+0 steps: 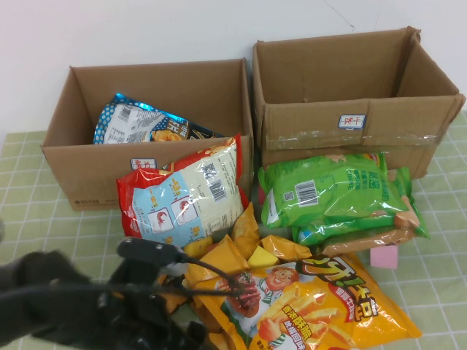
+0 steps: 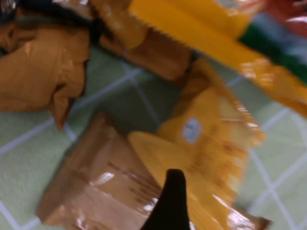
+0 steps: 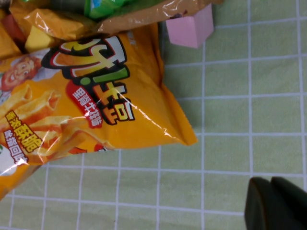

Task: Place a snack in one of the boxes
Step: Pick up the biscuit

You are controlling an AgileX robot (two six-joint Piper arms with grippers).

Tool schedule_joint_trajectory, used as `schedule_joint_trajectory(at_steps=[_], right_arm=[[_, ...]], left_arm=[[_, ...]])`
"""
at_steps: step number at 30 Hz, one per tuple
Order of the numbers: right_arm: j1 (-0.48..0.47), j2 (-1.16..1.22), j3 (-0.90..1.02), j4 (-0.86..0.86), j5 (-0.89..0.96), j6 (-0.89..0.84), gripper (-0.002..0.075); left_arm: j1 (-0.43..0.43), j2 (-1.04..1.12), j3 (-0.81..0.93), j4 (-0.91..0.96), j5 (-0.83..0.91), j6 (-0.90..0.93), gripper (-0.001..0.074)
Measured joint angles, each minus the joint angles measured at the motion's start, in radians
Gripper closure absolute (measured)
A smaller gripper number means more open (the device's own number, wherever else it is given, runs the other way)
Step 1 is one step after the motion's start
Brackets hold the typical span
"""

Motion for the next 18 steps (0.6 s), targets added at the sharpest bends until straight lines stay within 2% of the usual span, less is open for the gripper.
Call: schedule_joint_trajectory(at_steps=[9, 18], right_arm=[[0.0, 0.0, 0.0, 0.0, -0.002, -0.004, 0.0728], [0.0, 0.0, 0.0, 0.001, -0.009, -0.007, 0.0728]], left_arm=[[0.0, 0.217, -0.095, 0.026, 0.0, -0.01, 0.0142], [-0.001, 0.235, -0.107, 0.032, -0.017, -0.01, 0.0142]])
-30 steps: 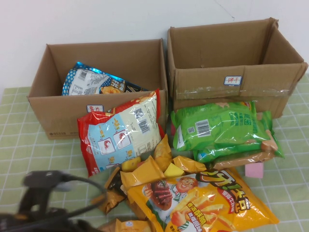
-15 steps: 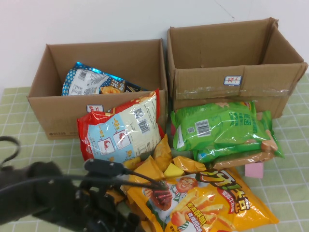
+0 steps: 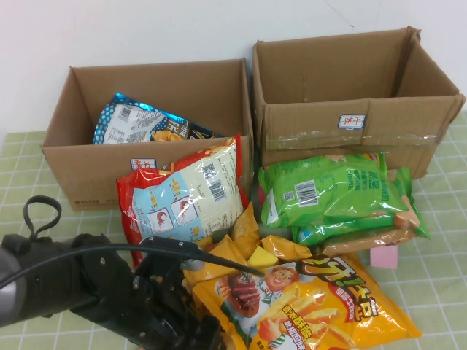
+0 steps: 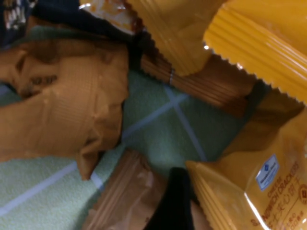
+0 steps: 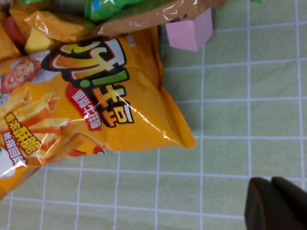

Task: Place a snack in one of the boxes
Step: Pick up the biscuit

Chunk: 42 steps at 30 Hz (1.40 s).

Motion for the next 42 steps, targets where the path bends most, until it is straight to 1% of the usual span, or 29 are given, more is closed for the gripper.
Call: schedule_joint_trajectory(at_steps=[5, 8, 12, 17, 22, 24, 28, 31, 35, 38, 42], right_arm=[[0.0, 0.0, 0.0, 0.0, -0.006, 0.0, 0.0728], [0.0, 0.0, 0.0, 0.0, -0.008, 0.0, 0.0728], [0.0, 0.0, 0.0, 0.0, -0.008, 0.0, 0.0728], [0.0, 0.0, 0.0, 0.0, -0.008, 0.0, 0.0728], [0.0, 0.0, 0.0, 0.0, -0.017, -0.002, 0.0728], [0.0, 0.0, 0.0, 0.0, -0.018, -0.002, 0.0728], [0.0, 0.0, 0.0, 0.0, -0.03, -0.002, 0.0728], [0.0, 0.0, 0.0, 0.002, -0.048, -0.002, 0.0728], [0.0, 0.0, 0.0, 0.002, -0.054, -0.002, 0.0728], [0.0, 0.0, 0.0, 0.002, -0.057, -0.002, 0.0728], [0.0, 0.0, 0.0, 0.004, -0.062, -0.002, 0.0728]], left_arm=[[0.0, 0.018, -0.002, 0.006, -0.006, 0.039, 0.0142], [0.0, 0.029, -0.01, 0.041, -0.002, 0.06, 0.0147], [-0.001, 0.02, -0.01, 0.152, -0.005, -0.023, 0.0179], [-0.001, -0.02, -0.01, 0.256, 0.009, -0.107, 0.0188], [-0.001, -0.101, -0.049, 0.344, 0.092, -0.178, 0.0191], [-0.001, -0.143, -0.059, 0.377, 0.153, -0.218, 0.0192], [-0.001, -0.198, -0.053, 0.378, 0.306, -0.273, 0.0192], [-0.001, -0.209, -0.01, 0.361, 0.35, -0.293, 0.0192], [-0.001, -0.199, 0.061, 0.338, 0.352, -0.288, 0.0192], [-0.001, -0.179, 0.084, 0.319, 0.338, -0.279, 0.0192], [-0.001, -0.149, 0.089, 0.31, 0.252, -0.27, 0.0192]])
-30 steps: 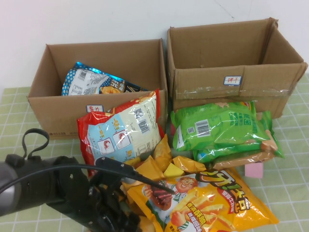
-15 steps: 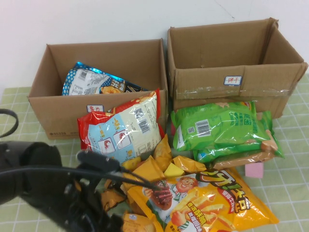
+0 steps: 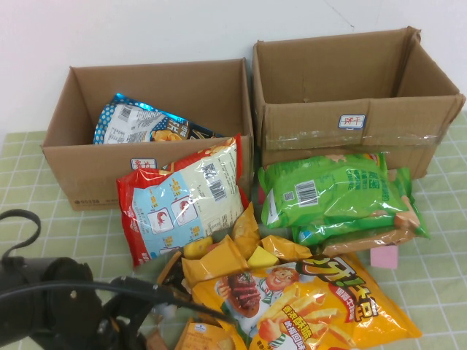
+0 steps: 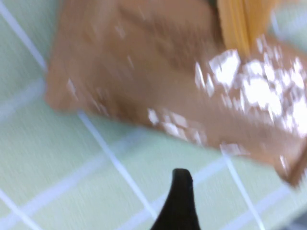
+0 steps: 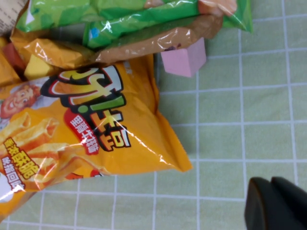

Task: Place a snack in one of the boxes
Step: Pick up the biscuit

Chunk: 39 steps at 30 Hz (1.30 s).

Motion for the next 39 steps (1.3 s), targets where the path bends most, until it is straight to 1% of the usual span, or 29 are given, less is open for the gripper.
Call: schedule_joint_trajectory(at_steps=[5, 11, 15, 18, 20, 22, 25, 27, 28, 31, 33, 35, 39], right_arm=[[0.0, 0.0, 0.0, 0.013, 0.0, 0.0, 0.0728], [0.0, 0.0, 0.0, 0.019, -0.002, 0.0, 0.0728], [0.0, 0.0, 0.0, 0.019, -0.002, 0.0, 0.0728], [0.0, 0.0, 0.0, 0.019, 0.004, 0.0, 0.0728], [0.0, 0.0, 0.0, 0.019, 0.005, 0.0, 0.0728], [0.0, 0.0, 0.0, 0.019, 0.008, 0.0, 0.0728], [0.0, 0.0, 0.0, 0.019, 0.008, 0.0, 0.0728], [0.0, 0.0, 0.0, 0.019, 0.008, 0.0, 0.0728], [0.0, 0.0, 0.0, 0.019, 0.008, 0.0, 0.0728], [0.0, 0.0, 0.0, 0.02, 0.008, 0.0, 0.0728], [0.0, 0.0, 0.0, 0.02, 0.008, 0.0, 0.0728], [0.0, 0.0, 0.0, 0.02, 0.008, 0.0, 0.0728], [0.0, 0.0, 0.0, 0.022, 0.008, 0.0, 0.0728]], left_arm=[[0.0, 0.067, -0.005, -0.001, -0.143, -0.013, 0.0192], [0.0, 0.15, -0.079, 0.02, -0.119, -0.024, 0.0194], [0.0, 0.178, -0.131, 0.063, -0.093, -0.088, 0.0195], [0.0, 0.178, -0.156, 0.102, -0.127, -0.127, 0.0195], [0.0, 0.172, -0.172, 0.17, -0.154, -0.191, 0.0195], [0.0, 0.152, -0.187, 0.275, -0.158, -0.303, 0.0195], [0.0, 0.123, -0.2, 0.428, -0.119, -0.468, 0.0195], [0.0, 0.114, -0.205, 0.46, -0.079, -0.531, 0.0195], [0.0, 0.112, -0.206, 0.45, -0.064, -0.539, 0.0195], [-0.003, 0.11, -0.206, 0.32, -0.048, -0.498, 0.0195], [-0.024, 0.11, -0.206, 0.269, -0.056, -0.474, 0.0195], [-0.048, 0.11, -0.206, 0.263, -0.078, -0.481, 0.0195], [-0.085, 0.142, -0.207, 0.336, -0.092, -0.562, 0.0195]])
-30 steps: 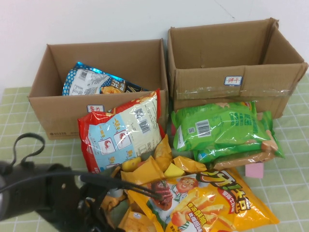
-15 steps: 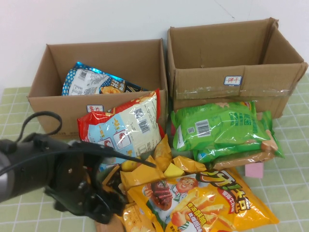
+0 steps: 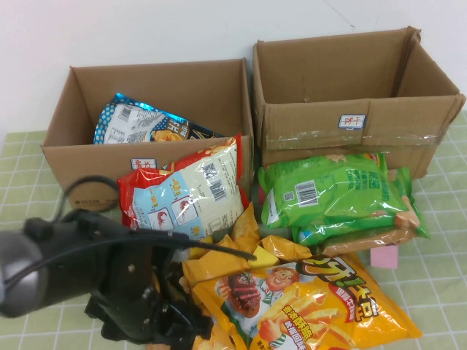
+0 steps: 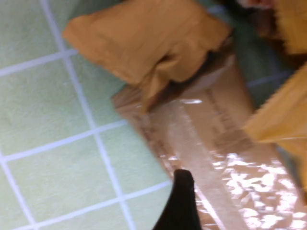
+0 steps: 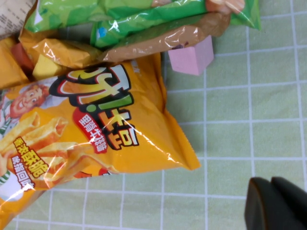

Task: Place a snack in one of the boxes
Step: Pick up the biscuit

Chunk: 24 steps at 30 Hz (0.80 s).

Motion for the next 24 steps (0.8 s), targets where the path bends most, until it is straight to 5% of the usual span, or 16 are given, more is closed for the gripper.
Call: schedule_joint_trajectory(at_steps=[20, 24], right_arm=[[0.0, 0.0, 0.0, 0.001, 0.0, 0.0, 0.0728], [0.0, 0.0, 0.0, 0.001, 0.0, 0.0, 0.0728]], left_arm=[[-0.013, 0.123, -0.006, -0.015, -0.039, 0.002, 0.0195], [-0.013, 0.123, -0.006, -0.015, -0.032, 0.028, 0.0265]])
